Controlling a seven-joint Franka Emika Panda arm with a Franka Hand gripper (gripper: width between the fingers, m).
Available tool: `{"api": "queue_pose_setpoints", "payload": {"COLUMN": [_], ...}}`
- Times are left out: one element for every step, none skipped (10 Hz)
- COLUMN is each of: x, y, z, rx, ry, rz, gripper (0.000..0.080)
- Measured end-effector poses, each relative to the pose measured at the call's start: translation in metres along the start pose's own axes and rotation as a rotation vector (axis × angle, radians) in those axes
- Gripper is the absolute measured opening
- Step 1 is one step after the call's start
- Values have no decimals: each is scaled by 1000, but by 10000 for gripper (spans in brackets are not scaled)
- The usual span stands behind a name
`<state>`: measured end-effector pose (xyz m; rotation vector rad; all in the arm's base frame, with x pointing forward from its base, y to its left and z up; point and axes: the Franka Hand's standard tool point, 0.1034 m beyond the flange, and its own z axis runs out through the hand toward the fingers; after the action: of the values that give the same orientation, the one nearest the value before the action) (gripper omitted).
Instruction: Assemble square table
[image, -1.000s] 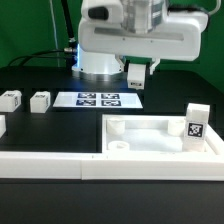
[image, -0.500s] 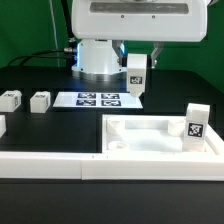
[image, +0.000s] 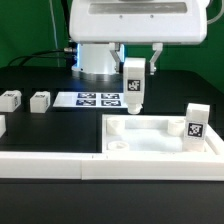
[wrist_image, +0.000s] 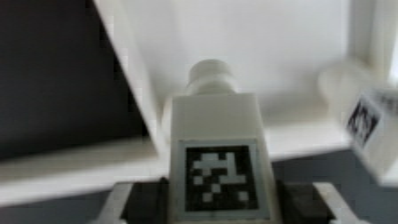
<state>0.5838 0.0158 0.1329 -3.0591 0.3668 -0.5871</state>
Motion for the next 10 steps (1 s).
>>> {"api": "queue_pose_setpoints", "payload": {"x": [10,12,16,12,13,13,15,24,32,30], "y": [4,3,2,2,2,2,4,8,7,4], "z": [-1,-1,-3,0,0,0,3,12,19,25], "rx": [1,2,5,1,2,1,-4,-16,-21,-23], "ry": [87,105,181,164,165,165,164,169,177,171], "rz": [2,-2,-12,-17,-19,-22,-36,-54,-60,-67], "gripper": [291,291,291,291,291,291,291,291,291,291]}}
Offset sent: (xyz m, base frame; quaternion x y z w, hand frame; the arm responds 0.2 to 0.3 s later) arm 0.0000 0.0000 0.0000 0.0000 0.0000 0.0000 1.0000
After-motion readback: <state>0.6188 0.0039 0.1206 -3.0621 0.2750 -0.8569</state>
